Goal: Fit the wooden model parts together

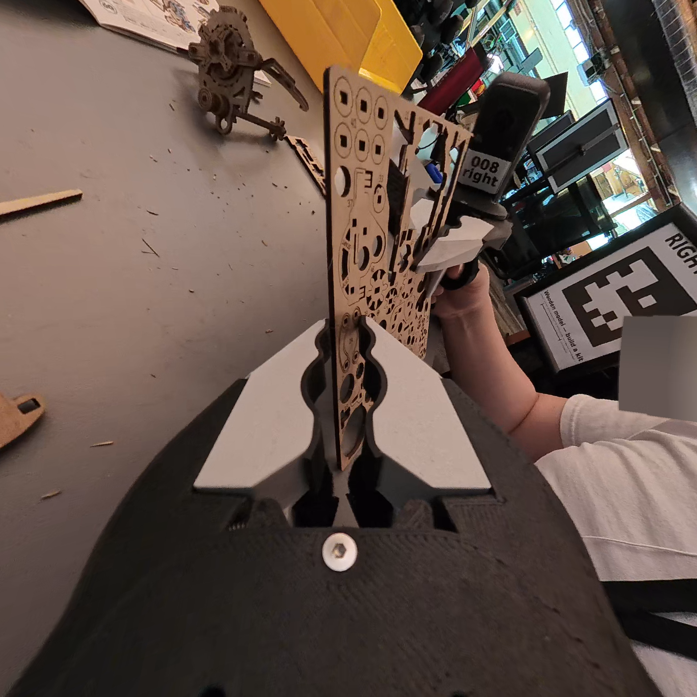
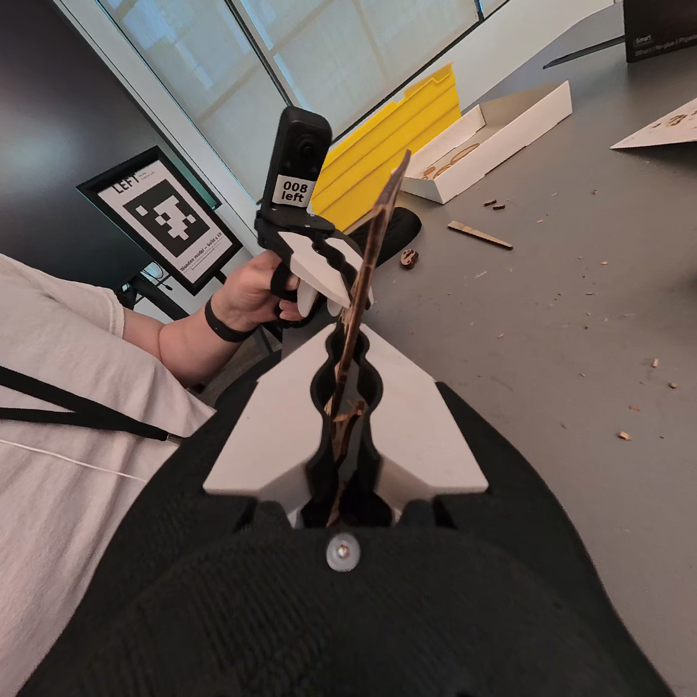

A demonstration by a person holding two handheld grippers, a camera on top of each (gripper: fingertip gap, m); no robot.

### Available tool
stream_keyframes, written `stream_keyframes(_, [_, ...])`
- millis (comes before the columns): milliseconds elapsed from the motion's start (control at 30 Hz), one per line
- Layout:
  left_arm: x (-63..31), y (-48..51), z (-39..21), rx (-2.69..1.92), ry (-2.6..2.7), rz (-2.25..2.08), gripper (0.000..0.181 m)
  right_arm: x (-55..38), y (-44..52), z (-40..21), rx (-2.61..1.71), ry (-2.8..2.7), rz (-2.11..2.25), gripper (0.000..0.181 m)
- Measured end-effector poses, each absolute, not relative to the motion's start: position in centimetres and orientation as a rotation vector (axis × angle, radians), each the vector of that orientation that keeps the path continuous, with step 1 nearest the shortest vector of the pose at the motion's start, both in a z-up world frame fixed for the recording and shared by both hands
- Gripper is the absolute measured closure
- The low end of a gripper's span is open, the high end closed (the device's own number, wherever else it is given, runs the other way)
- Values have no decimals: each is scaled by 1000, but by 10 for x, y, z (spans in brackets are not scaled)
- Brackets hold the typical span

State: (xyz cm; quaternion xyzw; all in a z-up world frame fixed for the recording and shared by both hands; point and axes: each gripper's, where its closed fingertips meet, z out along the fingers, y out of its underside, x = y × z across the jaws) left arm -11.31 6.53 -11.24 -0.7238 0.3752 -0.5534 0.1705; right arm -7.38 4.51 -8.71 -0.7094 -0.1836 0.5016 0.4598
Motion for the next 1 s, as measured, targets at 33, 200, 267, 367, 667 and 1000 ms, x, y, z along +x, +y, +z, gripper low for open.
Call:
stream_keyframes(33, [-113,66,-113,-2056,1066,-1566,169,-74,45,-87,-1746,-455,1229,179])
stream_keyframes(200, [-113,66,-114,-2063,1065,-1546,169,-74,46,-88,-1751,-449,1230,179])
stream_keyframes(267, [-113,67,-114,-2064,1079,-1507,169,-73,46,-88,-1754,-446,1226,179])
stream_keyframes(367, [-112,65,-104,-1966,1089,-1541,169,-70,46,-83,-1719,-414,1306,180])
stream_keyframes(667, [-118,53,-112,-1997,1117,-1626,170,-66,51,-81,-1702,-347,1385,180])
stream_keyframes(1000, [-117,61,-114,-2001,1210,-1480,169,-70,50,-88,-1758,-370,1380,180])
